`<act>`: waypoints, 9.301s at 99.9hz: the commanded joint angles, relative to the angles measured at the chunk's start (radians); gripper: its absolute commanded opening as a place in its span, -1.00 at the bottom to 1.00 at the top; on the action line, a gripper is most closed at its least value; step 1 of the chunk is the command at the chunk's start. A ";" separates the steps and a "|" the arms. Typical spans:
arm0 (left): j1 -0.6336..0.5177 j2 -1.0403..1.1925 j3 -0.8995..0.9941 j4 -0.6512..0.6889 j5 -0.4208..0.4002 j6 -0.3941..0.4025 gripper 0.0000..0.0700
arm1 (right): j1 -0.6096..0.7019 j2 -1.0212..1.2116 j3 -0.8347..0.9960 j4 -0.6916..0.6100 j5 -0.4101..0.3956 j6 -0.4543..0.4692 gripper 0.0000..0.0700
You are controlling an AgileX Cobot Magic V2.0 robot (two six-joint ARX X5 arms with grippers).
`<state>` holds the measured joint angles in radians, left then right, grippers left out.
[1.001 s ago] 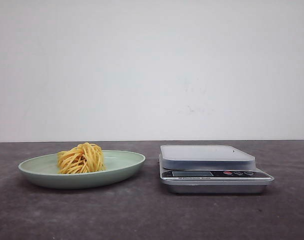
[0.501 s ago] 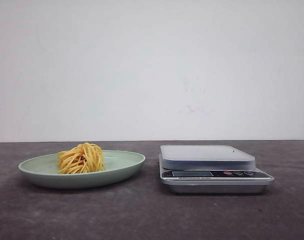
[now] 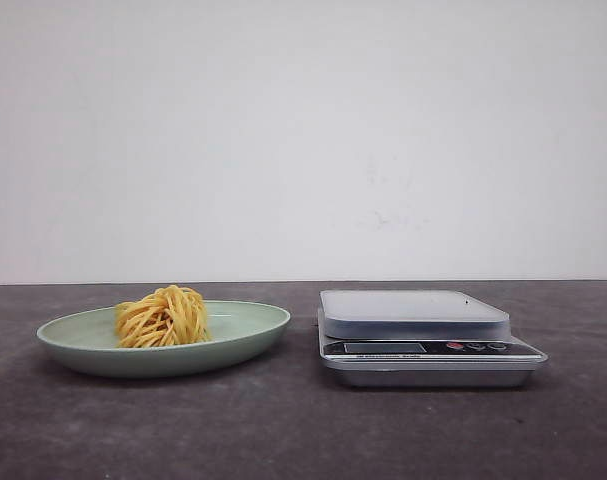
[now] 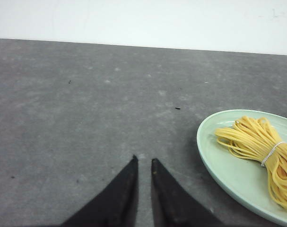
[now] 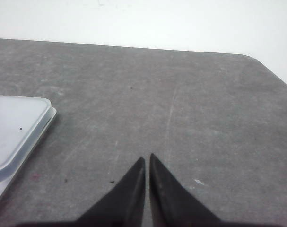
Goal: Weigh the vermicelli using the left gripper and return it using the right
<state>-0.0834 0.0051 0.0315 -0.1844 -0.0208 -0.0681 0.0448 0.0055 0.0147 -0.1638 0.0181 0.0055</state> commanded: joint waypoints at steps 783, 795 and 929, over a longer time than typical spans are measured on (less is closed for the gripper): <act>-0.526 0.092 0.826 -0.925 -0.246 -0.378 0.11 | 0.405 1.605 1.064 -0.169 -0.159 0.356 0.34; -0.526 0.092 0.826 -0.925 -0.248 -0.378 0.11 | 0.406 1.634 1.064 -0.193 -0.159 0.357 0.34; -0.526 0.092 0.826 -0.924 -0.248 -0.379 0.11 | 0.711 1.697 1.375 -0.037 -0.220 0.432 -0.98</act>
<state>-0.6060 0.0952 0.8482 -1.1183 -0.2649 -0.4488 0.7410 1.6569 1.3666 -0.2123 -0.2062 0.4252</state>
